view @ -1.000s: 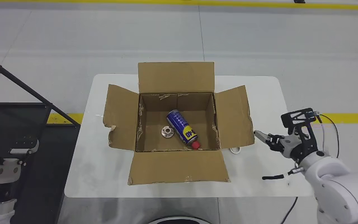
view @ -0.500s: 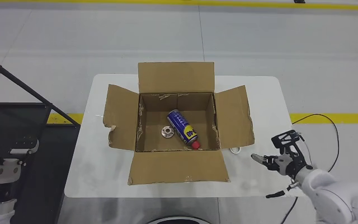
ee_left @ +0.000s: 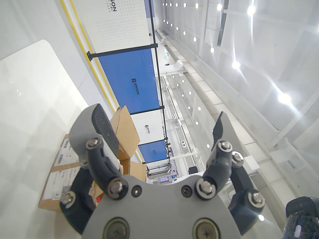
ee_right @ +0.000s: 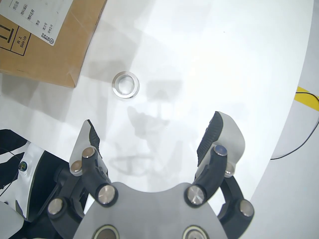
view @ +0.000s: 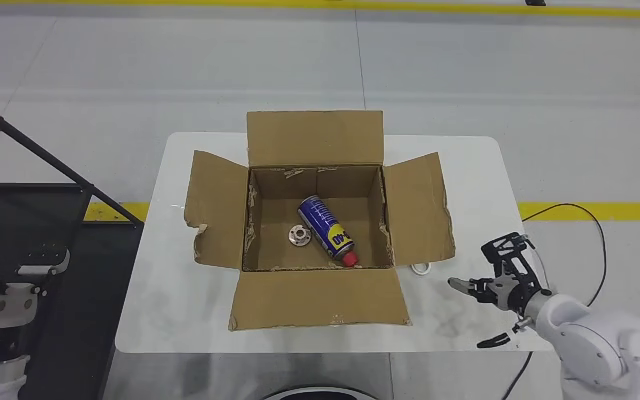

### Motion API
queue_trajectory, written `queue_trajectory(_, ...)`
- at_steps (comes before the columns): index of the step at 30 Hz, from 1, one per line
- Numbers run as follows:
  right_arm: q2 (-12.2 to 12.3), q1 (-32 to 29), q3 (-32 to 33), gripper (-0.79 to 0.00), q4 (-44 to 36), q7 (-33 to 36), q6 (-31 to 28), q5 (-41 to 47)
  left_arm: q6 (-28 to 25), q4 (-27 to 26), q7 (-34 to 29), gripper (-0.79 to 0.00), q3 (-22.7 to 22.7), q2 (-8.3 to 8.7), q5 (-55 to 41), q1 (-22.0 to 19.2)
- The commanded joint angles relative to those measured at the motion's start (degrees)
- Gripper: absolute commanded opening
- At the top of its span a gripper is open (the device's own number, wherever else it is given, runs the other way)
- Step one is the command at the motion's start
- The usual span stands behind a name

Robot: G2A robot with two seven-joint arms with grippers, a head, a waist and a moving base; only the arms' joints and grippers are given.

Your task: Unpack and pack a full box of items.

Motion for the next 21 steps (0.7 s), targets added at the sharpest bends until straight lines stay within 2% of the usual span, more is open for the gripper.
queue_trajectory(1, -0.01, -0.02, -0.46, 0.0, 0.04, -0.56, -0.07, -0.29, 0.0, 0.0, 0.0, 0.0, 0.0, 0.0, 0.0, 0.0)
queue_trajectory(4, 0.05, 0.79, -2.67, 0.0, 0.62, -2.23, -0.19, -1.81, 0.0, 0.0, 0.0, 0.0, 0.0, 0.0, 0.0, 0.0)
queue_trajectory(8, 0.08, 2.53, -5.03, 0.0, 1.64, -3.56, 2.8, -4.98, 0.0, 0.0, 0.0, 0.0, 0.0, 0.0, 0.0, 0.0)
queue_trajectory(14, 0.06, 7.05, -9.27, 0.0, 4.8, -1.93, 6.69, -7.1, 0.0, 0.0, 0.0, 0.0, 0.0, 0.0, 0.0, 0.0)
queue_trajectory(17, 0.02, 9.67, -11.19, -0.129, 7.13, -1.17, 8.23, -7.26, 0.0, 0.0, 0.0, 0.0, 0.0, 0.0, 0.0, 0.0)
queue_trajectory(20, -0.03, 11.5, -12.66, -0.157, 9.02, -1.14, 9.58, -7.83, 0.0, 0.0, 0.0, 0.0, 0.0, 0.0, 0.0, 0.0)
queue_trajectory(21, -0.04, 11.9, -12.95, -0.188, 9.6, -1.19, 10.36, -8.21, 0.0, 0.0, 0.0, 0.0, 0.0, 0.0, 0.0, 0.0)
